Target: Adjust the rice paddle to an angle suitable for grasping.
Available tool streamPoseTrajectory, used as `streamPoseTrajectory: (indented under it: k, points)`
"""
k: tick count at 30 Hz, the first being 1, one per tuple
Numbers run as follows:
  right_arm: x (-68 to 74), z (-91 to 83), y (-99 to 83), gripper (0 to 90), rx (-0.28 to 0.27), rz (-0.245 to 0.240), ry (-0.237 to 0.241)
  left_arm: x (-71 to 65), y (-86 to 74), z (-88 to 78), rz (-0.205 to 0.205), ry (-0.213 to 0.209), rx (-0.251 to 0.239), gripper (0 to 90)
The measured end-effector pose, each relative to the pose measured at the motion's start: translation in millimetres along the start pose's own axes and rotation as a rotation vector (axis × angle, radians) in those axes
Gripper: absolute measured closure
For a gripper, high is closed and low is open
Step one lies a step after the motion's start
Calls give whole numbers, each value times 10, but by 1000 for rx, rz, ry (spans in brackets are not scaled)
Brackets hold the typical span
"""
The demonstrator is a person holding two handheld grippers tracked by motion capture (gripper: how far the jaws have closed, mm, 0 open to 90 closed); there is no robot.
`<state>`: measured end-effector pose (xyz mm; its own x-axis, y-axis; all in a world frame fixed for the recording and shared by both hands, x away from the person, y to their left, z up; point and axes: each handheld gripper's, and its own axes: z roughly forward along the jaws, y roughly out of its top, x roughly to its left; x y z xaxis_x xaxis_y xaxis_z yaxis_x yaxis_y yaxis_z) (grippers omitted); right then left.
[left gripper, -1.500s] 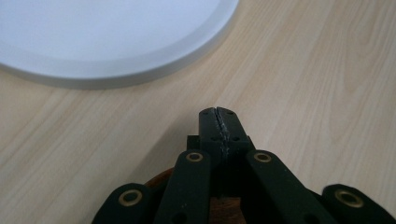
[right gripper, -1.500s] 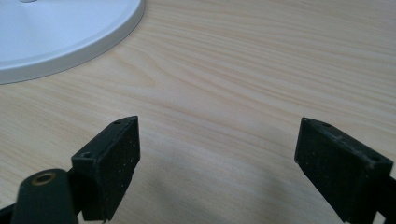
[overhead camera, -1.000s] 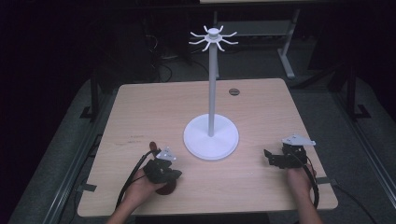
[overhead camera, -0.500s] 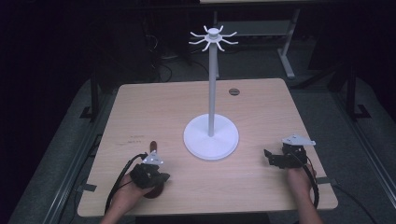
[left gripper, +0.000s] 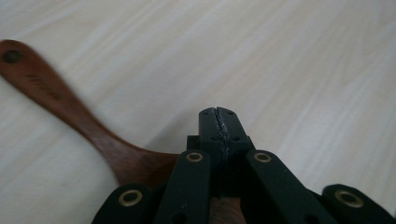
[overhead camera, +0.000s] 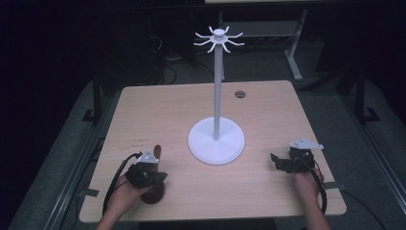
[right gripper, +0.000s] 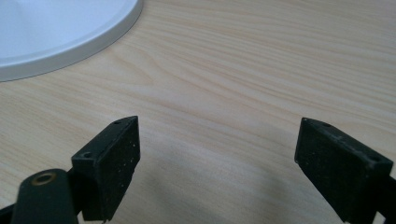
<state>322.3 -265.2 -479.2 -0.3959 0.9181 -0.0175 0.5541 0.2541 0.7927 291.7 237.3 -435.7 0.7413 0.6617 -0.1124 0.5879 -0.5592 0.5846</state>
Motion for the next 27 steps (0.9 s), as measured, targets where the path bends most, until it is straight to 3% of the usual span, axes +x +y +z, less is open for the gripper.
streamPoseTrajectory:
  k: [12, 13, 20, 27]
  points:
    - [1, 3, 2, 137, 4, 0, 0, 370, 151, -26, -46, 104, -36, 898]
    - [1, 3, 2, 137, 4, -1, 0, 458, 179, -12, -76, 123, -62, 898]
    - [-1, 8, 3, 137, 5, -3, 1, 683, 218, 47, -132, 204, -84, 898]
    - [-2, 9, 3, 137, 7, -1, 4, 752, 119, 76, -162, 201, -74, 898]
